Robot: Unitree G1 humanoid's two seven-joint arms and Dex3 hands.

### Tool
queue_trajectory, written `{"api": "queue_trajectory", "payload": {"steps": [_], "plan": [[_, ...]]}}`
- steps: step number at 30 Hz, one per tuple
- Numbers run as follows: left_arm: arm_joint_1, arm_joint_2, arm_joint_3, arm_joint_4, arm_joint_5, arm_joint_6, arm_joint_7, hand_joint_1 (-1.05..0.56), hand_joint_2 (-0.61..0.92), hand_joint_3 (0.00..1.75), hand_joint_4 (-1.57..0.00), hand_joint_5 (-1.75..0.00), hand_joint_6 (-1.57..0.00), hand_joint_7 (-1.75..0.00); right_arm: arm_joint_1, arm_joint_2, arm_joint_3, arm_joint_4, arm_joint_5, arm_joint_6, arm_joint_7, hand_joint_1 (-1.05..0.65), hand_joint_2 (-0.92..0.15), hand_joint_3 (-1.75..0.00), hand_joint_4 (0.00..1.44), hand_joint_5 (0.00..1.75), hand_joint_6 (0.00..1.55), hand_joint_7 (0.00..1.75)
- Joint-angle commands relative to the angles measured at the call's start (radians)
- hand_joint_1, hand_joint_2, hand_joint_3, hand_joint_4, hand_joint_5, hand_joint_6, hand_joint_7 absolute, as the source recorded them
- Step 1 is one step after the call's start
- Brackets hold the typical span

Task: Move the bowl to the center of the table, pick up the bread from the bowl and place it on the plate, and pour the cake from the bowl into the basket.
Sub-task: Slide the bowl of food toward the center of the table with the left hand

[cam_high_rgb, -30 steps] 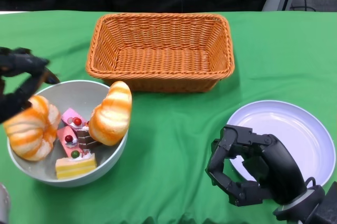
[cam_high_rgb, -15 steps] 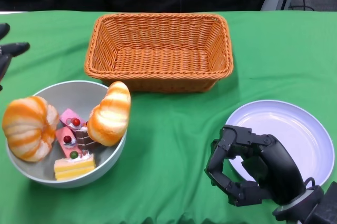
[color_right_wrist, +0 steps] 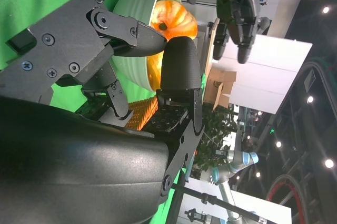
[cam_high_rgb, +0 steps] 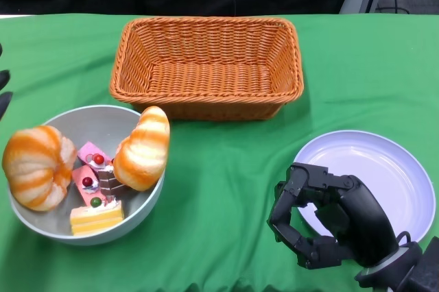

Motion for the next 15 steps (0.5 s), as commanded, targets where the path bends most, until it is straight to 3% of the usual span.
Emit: {"api": "queue_trajectory", "payload": {"steps": [1,9,15], "plan": [[-0.018,0.044,-0.034,0.045,0.060,-0.008,0.075,-0.58,0.92,0.45,-0.52,0.00,-0.53,0.00,-0.003,-0.008,-0.004,-0.001,0.004,-0.003,-0.003,-0.20,-0.47,-1.01,0.88,1.64,0.83,1.36],[-0.014,0.092,-0.140,0.113,0.207,0.071,0.243,-0.67,0.92,0.52,-0.41,0.00,-0.43,0.00,-0.002,-0.006,-0.004,-0.003,0.011,-0.002,0.000,-0.19,-0.47,-1.02,0.88,1.64,0.83,1.36],[-0.013,0.099,-0.187,0.137,0.238,0.131,0.262,-0.69,0.92,0.54,-0.29,0.00,-0.32,0.00,0.000,-0.008,-0.004,-0.007,0.003,0.004,-0.006,-0.20,-0.47,-1.01,0.88,1.64,0.83,1.36]]}}
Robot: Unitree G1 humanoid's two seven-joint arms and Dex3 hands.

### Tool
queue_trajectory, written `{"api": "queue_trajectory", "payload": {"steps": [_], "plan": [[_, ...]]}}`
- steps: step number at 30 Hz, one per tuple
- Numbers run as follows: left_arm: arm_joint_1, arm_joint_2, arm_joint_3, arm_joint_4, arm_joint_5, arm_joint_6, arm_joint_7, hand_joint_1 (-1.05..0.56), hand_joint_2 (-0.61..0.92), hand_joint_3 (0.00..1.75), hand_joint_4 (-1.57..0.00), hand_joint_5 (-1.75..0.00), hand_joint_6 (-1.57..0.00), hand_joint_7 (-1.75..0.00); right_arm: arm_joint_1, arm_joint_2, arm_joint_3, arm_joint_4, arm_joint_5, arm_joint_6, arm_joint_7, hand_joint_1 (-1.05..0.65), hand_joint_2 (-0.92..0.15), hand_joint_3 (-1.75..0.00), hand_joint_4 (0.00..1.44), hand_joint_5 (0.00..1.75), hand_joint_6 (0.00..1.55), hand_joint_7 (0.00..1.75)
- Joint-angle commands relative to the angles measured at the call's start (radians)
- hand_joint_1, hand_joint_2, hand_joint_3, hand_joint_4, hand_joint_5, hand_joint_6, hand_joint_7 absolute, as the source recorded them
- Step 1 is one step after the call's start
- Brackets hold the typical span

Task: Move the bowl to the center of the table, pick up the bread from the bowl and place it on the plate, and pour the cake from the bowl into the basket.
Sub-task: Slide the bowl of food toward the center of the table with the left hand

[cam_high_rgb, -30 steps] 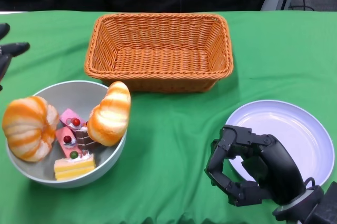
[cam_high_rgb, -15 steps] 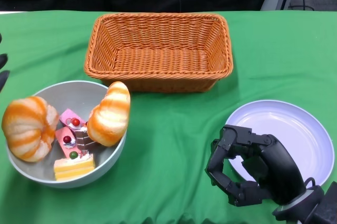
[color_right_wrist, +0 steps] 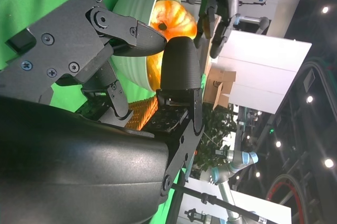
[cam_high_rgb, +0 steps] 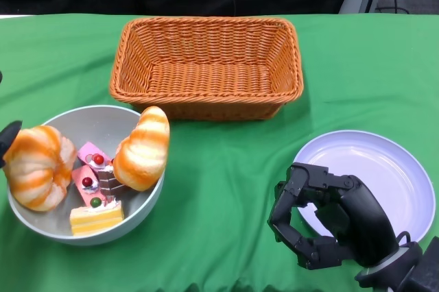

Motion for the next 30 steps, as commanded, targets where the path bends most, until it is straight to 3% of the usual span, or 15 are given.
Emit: {"api": "queue_trajectory", "payload": {"steps": [1,14,30], "plan": [[-0.008,0.022,-0.017,0.019,0.007,0.041,0.006,-0.69,0.92,0.54,-0.27,0.00,-0.30,0.00,0.000,-0.007,-0.005,-0.006,0.003,0.003,-0.007,-0.19,-0.47,-1.02,0.88,1.63,0.83,1.36],[-0.014,-0.062,0.031,0.025,-0.141,0.164,-0.202,-0.68,0.92,0.59,-0.14,0.00,-0.15,0.00,0.001,-0.010,-0.004,-0.005,0.004,0.003,-0.003,-0.19,-0.46,-1.04,0.88,1.64,0.82,1.36],[-0.003,-0.137,0.059,-0.006,-0.209,0.250,-0.224,-0.73,0.92,0.63,-0.16,-0.01,-0.17,-0.01,-0.008,-0.004,-0.004,0.012,-0.006,-0.012,-0.009,-0.21,-0.48,-0.99,0.89,1.63,0.83,1.36]]}}
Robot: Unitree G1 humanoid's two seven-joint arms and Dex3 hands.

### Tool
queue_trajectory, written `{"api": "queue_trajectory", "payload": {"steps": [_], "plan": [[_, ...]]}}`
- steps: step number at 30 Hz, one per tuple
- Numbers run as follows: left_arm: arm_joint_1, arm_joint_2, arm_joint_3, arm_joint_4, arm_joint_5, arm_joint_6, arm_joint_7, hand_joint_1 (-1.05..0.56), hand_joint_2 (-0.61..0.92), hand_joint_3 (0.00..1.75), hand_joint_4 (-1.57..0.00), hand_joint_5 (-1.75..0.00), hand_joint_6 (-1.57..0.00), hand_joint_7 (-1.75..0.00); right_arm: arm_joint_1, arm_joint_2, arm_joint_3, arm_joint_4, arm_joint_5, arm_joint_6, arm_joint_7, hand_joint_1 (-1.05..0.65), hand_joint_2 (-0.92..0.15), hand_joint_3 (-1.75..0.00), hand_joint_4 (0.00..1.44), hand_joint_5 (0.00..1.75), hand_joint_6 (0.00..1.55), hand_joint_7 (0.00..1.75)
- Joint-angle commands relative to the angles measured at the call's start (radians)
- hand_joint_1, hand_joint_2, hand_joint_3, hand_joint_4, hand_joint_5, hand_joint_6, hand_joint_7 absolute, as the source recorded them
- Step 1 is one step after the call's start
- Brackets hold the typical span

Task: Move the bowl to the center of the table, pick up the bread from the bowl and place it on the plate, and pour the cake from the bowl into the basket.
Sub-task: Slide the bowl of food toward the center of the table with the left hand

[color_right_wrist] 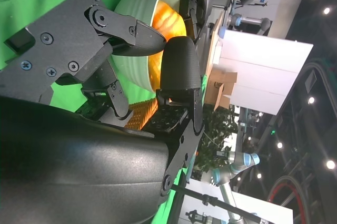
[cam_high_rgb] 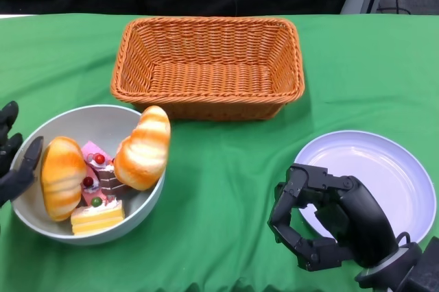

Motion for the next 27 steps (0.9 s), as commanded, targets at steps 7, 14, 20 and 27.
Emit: {"api": "queue_trajectory", "payload": {"steps": [7,14,20,27], "plan": [[0.009,-0.045,0.021,-0.037,-0.056,0.023,-0.064,-0.73,0.92,0.61,-0.18,-0.02,-0.21,-0.02,-0.003,-0.004,-0.003,0.000,0.003,-0.003,-0.005,-0.21,-0.48,-0.99,0.89,1.63,0.83,1.37],[0.030,-0.065,0.010,-0.073,-0.066,0.004,-0.089,-0.74,0.92,0.59,-0.20,-0.02,-0.22,-0.02,-0.004,-0.005,-0.003,0.003,0.008,-0.011,0.000,-0.20,-0.48,-0.99,0.88,1.63,0.83,1.36],[0.048,-0.084,0.011,-0.115,-0.090,0.010,-0.119,-0.74,0.92,0.58,-0.19,-0.01,-0.22,-0.01,-0.003,-0.004,-0.001,0.001,0.014,-0.001,0.005,-0.19,-0.47,-1.00,0.88,1.64,0.83,1.36],[0.065,-0.108,0.011,-0.152,-0.101,0.013,-0.136,-0.74,0.92,0.57,-0.19,-0.01,-0.23,-0.01,-0.003,-0.005,0.000,-0.002,0.004,0.004,-0.002,-0.21,-0.48,-1.00,0.89,1.63,0.83,1.35]]}}
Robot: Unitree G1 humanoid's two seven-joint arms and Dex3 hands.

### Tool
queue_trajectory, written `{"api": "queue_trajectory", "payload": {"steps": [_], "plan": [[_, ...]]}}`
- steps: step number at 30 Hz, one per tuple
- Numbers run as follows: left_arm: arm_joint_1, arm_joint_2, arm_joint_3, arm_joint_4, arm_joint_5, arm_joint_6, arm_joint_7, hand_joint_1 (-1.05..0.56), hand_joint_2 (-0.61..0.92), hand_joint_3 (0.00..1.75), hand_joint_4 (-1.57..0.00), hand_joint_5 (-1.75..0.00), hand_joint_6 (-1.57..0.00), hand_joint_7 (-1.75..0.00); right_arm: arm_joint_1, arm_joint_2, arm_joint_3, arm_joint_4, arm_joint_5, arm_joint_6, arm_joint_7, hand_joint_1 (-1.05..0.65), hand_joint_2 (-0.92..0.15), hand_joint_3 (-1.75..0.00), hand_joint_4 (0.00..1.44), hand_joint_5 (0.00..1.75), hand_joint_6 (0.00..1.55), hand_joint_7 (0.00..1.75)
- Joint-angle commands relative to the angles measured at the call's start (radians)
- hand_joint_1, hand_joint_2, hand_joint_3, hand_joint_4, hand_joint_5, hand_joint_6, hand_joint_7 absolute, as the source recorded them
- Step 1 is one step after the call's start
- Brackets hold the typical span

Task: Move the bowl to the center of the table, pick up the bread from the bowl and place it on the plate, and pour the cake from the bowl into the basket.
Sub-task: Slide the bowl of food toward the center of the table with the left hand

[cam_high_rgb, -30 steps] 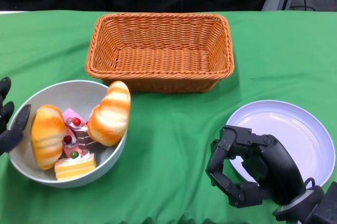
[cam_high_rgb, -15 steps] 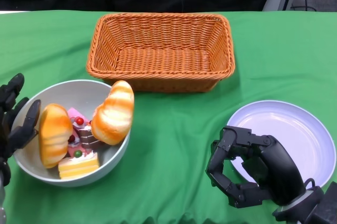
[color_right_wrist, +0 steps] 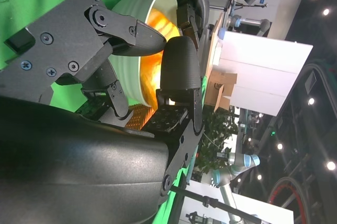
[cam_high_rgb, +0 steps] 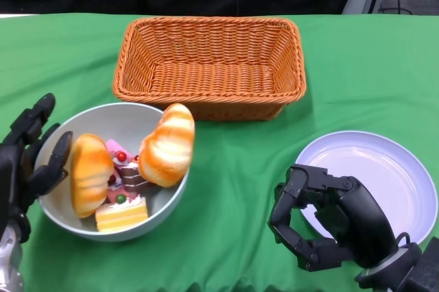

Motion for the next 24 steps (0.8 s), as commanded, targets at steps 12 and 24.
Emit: {"api": "queue_trajectory", "payload": {"steps": [12,24], "plan": [[0.061,-0.061,-0.022,-0.101,-0.035,-0.010,-0.050,-0.72,0.92,0.58,-0.19,-0.01,-0.21,0.00,-0.001,-0.002,-0.002,-0.002,0.003,-0.001,-0.004,-0.20,-0.48,-0.98,0.89,1.63,0.83,1.35],[0.132,-0.119,-0.061,-0.263,-0.017,0.019,0.004,-0.73,0.92,0.55,-0.21,-0.01,-0.23,0.00,-0.006,-0.001,-0.004,0.007,0.005,-0.005,-0.003,-0.20,-0.48,-0.99,0.89,1.63,0.84,1.36]]}}
